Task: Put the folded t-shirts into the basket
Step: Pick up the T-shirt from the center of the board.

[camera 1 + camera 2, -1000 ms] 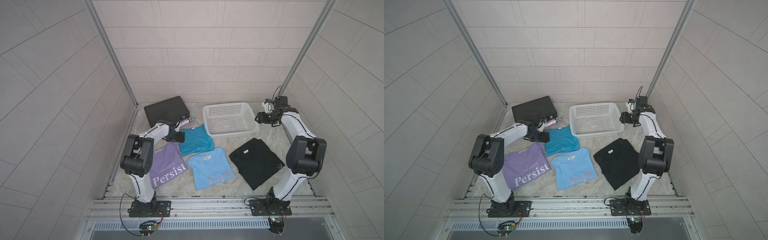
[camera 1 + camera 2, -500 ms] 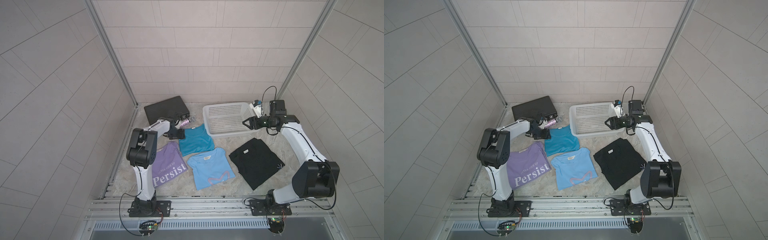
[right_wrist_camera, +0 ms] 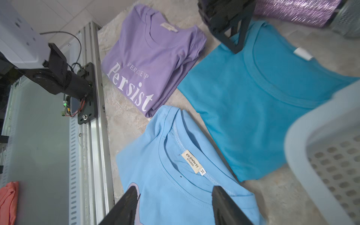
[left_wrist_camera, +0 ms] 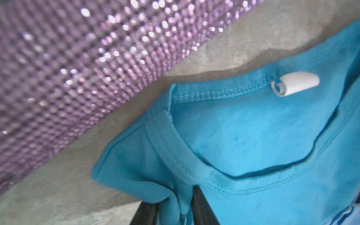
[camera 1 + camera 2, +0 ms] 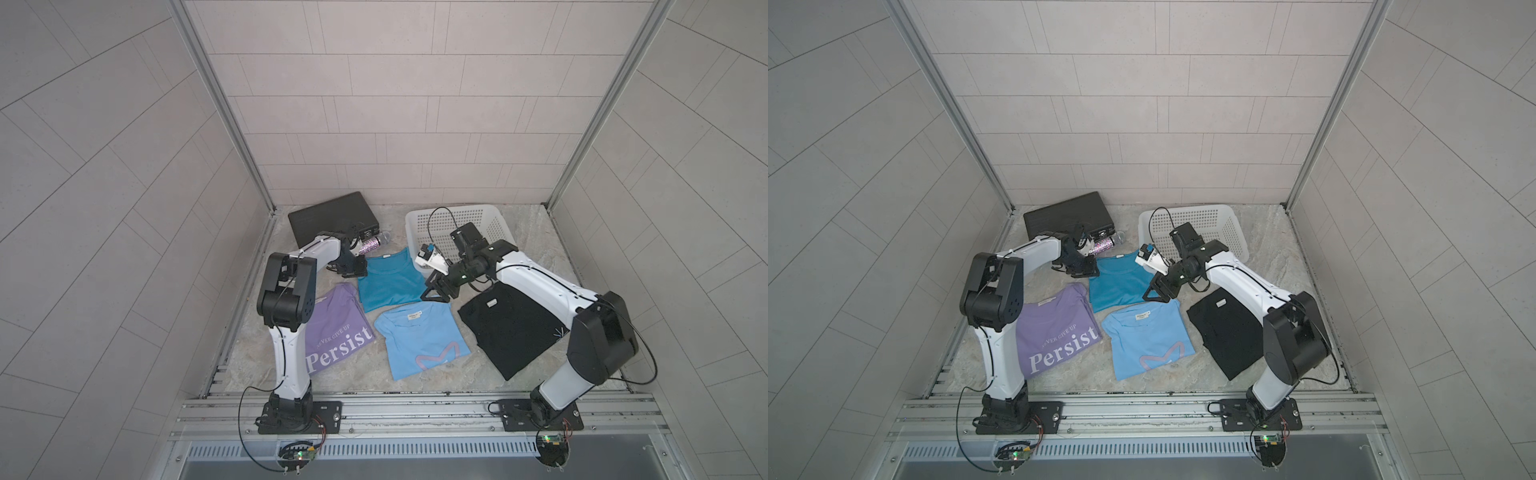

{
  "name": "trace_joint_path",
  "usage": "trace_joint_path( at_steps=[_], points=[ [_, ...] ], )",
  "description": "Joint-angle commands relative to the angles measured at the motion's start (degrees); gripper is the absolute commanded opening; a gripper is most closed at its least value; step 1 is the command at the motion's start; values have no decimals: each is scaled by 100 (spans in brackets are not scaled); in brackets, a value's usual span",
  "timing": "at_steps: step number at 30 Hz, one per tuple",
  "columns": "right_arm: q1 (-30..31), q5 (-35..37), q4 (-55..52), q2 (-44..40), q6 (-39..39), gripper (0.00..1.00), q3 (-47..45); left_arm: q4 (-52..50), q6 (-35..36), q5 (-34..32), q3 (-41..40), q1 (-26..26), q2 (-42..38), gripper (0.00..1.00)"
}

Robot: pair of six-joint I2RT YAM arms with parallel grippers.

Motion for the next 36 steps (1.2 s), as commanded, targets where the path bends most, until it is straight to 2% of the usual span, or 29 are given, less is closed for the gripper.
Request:
trace_joint_path(
  at_steps=[1, 6, 18, 21, 25, 29, 36],
  points=[
    [187, 683, 810, 364, 406, 63, -64, -200, -18, 251, 86, 43, 140, 21],
    [462, 1693, 1111, 833, 673, 63, 79, -251, 69, 373, -10, 106, 130, 0],
    [979, 2775, 1408, 1614, 1375, 64, 949, -392, 541, 581, -408, 731, -411, 0],
    [1141, 3148, 1416, 1917, 1683, 65, 1396, -432, 623, 616, -437, 833, -476, 0],
    [1168, 3672, 982, 2602, 2021, 65, 2451, -389, 558, 758, -421, 831, -457, 0],
    [1045, 4144, 688, 3179, 2139, 65, 3302, -314, 464, 835, -386, 818, -418, 5],
    [733, 4102, -2, 4081, 2277, 64, 4637, -260, 423, 809, -357, 793, -298, 24]
  ],
)
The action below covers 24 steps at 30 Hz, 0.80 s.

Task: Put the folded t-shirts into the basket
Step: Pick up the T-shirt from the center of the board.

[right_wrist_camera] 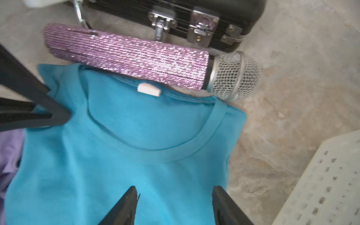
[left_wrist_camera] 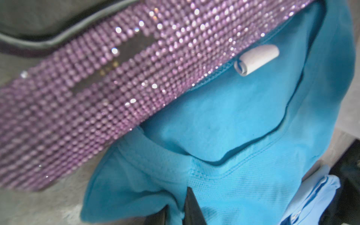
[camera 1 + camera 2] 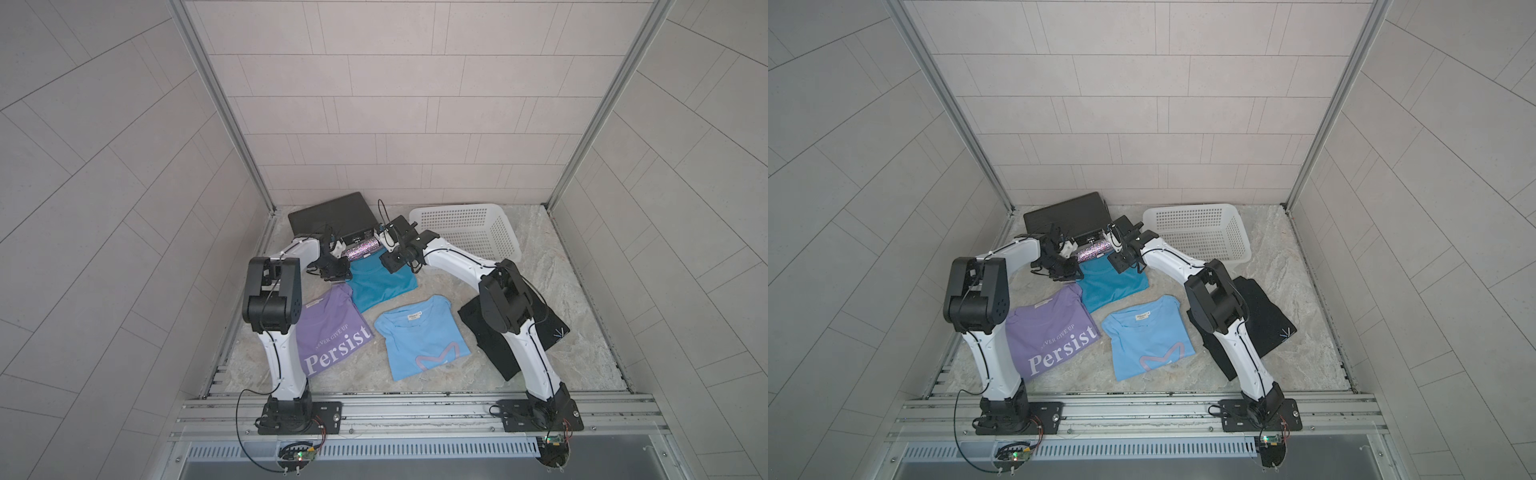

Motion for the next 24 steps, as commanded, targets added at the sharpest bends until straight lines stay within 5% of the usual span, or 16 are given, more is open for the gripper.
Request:
trace_joint_path(
  at_steps=[1, 24],
  points=[
    [-118, 217, -599, 352, 126, 64, 563, -26, 3, 102, -6, -21, 9, 26],
    [-355, -364, -1293, 1824, 582, 63, 2286, 21, -225, -10, 241, -133, 419, 41]
  ],
)
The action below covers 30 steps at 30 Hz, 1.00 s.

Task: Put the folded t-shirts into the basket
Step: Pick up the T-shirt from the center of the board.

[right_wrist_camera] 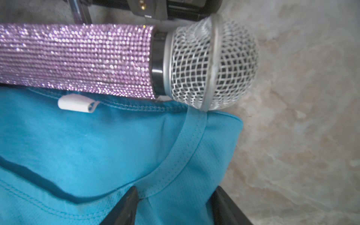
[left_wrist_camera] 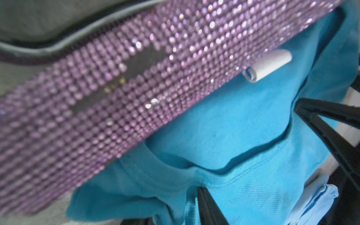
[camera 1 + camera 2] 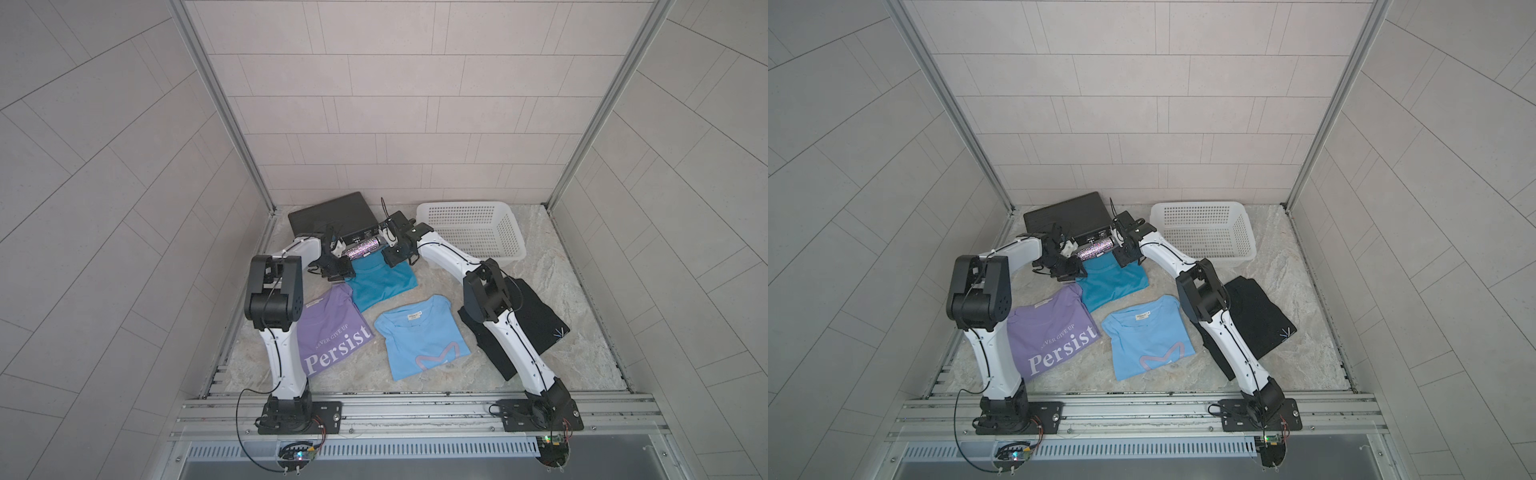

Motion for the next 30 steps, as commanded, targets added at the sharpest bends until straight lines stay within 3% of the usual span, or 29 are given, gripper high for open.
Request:
trace_joint_path(
  at_steps=[1, 7, 16, 19, 24, 30],
  points=[
    [-63, -156, -181, 291, 156, 63, 207, -60, -57, 51, 149, -106, 269, 41],
    [-74, -542, -257, 547, 241, 51, 453, -161, -147, 181, 332, -128, 484, 35],
    [-101, -765, -369, 208, 30, 12, 658, -47, -144, 273, 321, -120, 283, 4],
    [-101, -920, -354, -121, -59, 3, 529, -58, -88, 543, 343, -118, 198, 0],
    [-109, -1346, -36, -927, -86, 0, -229, 157, 17, 1082, 129, -121, -270, 0],
    [-126, -1448, 465, -1798, -25, 0, -1321, 302, 63, 1290, -117, -128, -742, 0]
  ],
)
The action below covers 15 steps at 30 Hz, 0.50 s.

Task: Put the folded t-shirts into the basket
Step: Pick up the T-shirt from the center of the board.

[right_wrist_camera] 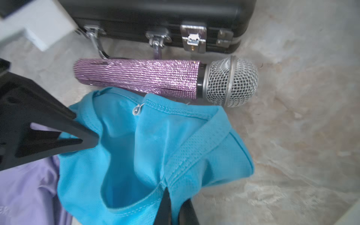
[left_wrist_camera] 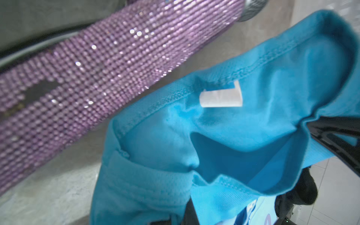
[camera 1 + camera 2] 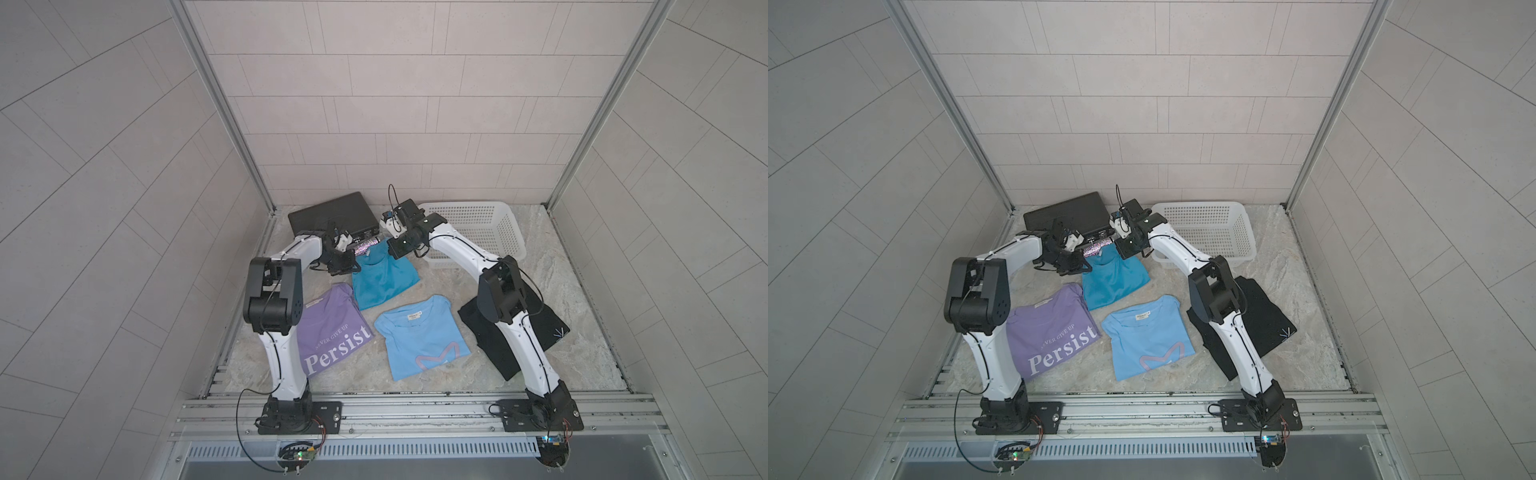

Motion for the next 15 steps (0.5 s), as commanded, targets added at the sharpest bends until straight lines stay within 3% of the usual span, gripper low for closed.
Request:
trace_joint_path(
  at_steps=[1, 7, 15],
  points=[
    [-7, -158, 428, -547, 9, 0, -486, 106, 154, 337, -133, -38, -371, 0],
    [-90, -36, 689, -890, 38, 0, -1054, 68, 189, 376, -205, -29, -579, 0],
    [-379, -336, 544, -1472, 35, 0, -1284, -162, -76, 635, 345, -179, -989, 0]
  ],
)
